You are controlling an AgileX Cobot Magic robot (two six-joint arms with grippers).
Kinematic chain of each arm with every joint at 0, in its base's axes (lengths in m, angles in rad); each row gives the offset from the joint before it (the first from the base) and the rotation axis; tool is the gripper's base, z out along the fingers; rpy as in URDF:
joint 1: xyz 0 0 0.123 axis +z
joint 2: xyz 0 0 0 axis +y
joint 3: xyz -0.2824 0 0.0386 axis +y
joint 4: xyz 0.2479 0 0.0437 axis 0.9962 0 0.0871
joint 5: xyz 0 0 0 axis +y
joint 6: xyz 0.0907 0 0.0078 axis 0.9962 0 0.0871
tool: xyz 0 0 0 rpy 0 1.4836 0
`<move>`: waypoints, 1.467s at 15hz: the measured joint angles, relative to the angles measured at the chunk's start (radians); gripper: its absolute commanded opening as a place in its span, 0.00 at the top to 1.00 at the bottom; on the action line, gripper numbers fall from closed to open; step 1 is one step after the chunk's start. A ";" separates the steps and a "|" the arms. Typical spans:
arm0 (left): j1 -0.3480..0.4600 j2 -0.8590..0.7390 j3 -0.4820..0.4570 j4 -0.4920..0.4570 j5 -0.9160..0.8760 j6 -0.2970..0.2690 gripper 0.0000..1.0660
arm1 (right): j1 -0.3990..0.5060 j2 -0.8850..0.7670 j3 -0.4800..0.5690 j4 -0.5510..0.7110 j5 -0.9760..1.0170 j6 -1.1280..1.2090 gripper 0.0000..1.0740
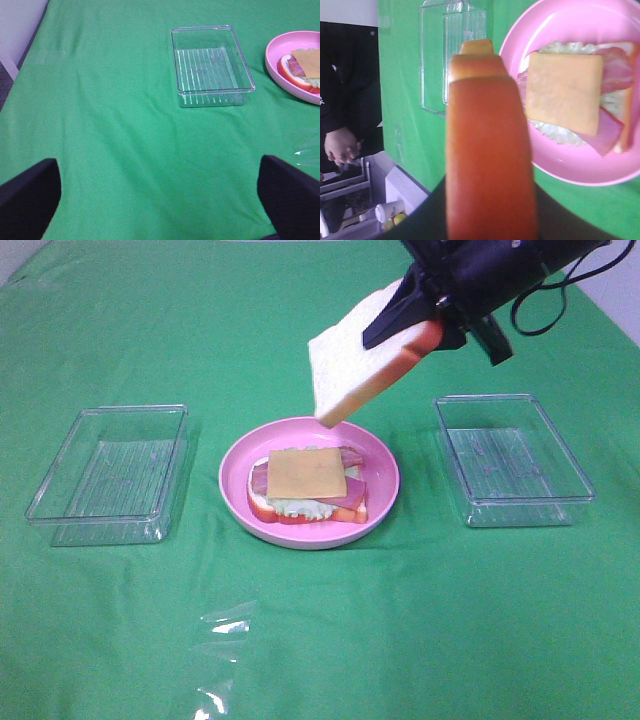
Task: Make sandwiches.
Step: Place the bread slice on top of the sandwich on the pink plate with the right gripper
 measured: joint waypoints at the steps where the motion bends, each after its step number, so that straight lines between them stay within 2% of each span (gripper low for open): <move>1: 0.000 0.000 0.000 0.000 0.000 0.000 0.06 | 0.025 0.031 0.001 0.047 -0.020 -0.004 1.00; 3: 0.000 0.000 0.000 0.000 0.000 0.000 0.06 | 0.085 0.128 0.003 0.166 -0.065 -0.048 1.00; 7: 0.000 0.000 0.000 0.000 0.000 0.000 0.06 | 0.107 0.225 0.003 0.230 -0.092 -0.061 1.00; 18: 0.000 0.000 0.000 0.000 0.000 0.000 0.06 | 0.107 0.331 0.003 0.242 -0.158 -0.075 0.98; 19: 0.000 0.000 0.000 0.000 0.000 0.000 0.06 | 0.107 0.331 0.003 0.242 -0.158 -0.075 0.91; 20: 0.000 0.000 0.000 0.000 0.000 0.000 0.06 | 0.107 0.331 0.003 0.242 -0.158 -0.075 0.80; 22: 0.000 0.000 0.000 0.000 0.000 0.000 0.06 | 0.107 0.331 0.003 0.236 -0.158 -0.075 0.50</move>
